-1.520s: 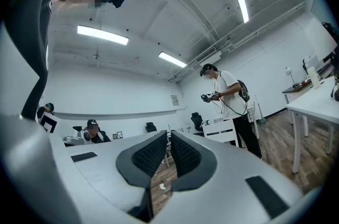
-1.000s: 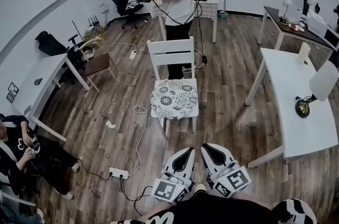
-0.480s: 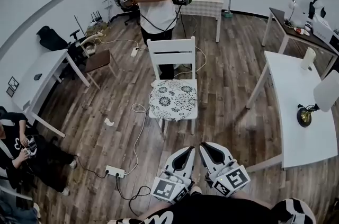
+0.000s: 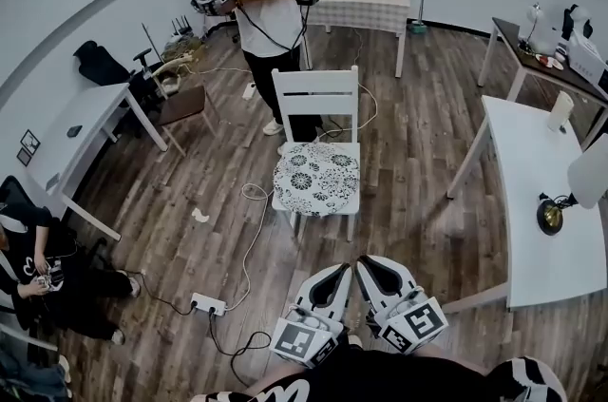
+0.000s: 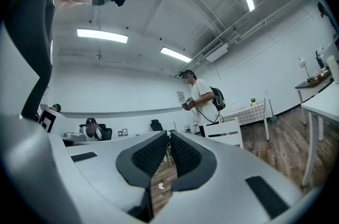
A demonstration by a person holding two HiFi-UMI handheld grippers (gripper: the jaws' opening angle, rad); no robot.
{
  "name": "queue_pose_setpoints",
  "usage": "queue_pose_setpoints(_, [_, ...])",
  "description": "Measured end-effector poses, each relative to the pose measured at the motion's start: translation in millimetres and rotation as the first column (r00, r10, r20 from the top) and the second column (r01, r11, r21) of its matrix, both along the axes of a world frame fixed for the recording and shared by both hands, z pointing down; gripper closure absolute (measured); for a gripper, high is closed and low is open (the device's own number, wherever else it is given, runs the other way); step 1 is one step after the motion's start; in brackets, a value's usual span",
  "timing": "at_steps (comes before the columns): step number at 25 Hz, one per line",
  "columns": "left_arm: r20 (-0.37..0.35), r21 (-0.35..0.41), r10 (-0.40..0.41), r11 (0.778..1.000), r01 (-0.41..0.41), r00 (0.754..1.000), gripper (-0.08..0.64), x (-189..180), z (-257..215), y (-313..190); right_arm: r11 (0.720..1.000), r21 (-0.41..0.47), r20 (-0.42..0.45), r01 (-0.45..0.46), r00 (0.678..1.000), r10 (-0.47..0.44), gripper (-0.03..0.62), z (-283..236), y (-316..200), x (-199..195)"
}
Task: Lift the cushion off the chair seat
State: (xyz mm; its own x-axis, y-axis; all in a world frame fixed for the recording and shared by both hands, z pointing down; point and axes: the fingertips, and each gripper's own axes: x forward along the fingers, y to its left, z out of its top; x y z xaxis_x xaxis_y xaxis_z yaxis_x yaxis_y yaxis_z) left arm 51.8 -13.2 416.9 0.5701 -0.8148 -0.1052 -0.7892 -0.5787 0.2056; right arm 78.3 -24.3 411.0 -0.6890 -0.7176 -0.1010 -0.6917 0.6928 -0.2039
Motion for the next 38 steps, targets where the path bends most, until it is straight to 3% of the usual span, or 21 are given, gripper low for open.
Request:
queue_pose_setpoints(8, [0.015, -0.029, -0.014, 0.999, 0.015, 1.0, 0.561, -12, 15, -10, 1.0, -0.019, -0.007, 0.006, 1.0, -0.007, 0.555, 11, -13, -6])
queue_pose_setpoints(16, [-0.006, -0.004, 0.016, 1.0, -0.016, 1.0, 0.561, -21, 12, -58, 0.999, 0.001, -0.027, -0.036, 0.999, 0.036, 0.555, 8, -57, -12])
queue_pose_setpoints(23, [0.009, -0.022, 0.05, 0.999, -0.05, 0.999, 0.561, -43, 23, -134, 0.998, -0.007, -0.042, -0.07, 0.997, 0.069, 0.555, 19, -128, -32])
queue_pose_setpoints(30, [-0.019, 0.02, 0.007, 1.0, -0.007, 1.0, 0.561, -83, -7, -218, 0.995, 0.0, -0.035, -0.101, 0.994, 0.101, 0.555, 12, -209, -58])
queue_pose_setpoints(33, [0.01, 0.026, 0.023, 0.999, -0.023, 1.0, 0.561, -92, -8, -245, 0.994, 0.014, -0.029, -0.104, 0.994, 0.104, 0.555, 4, -235, -68])
queue_pose_setpoints(38, [-0.001, 0.038, 0.044, 0.998, -0.043, 0.999, 0.561, -102, -15, -281, 0.993, 0.028, -0.018, -0.117, 0.993, 0.118, 0.555, -4, -271, -84])
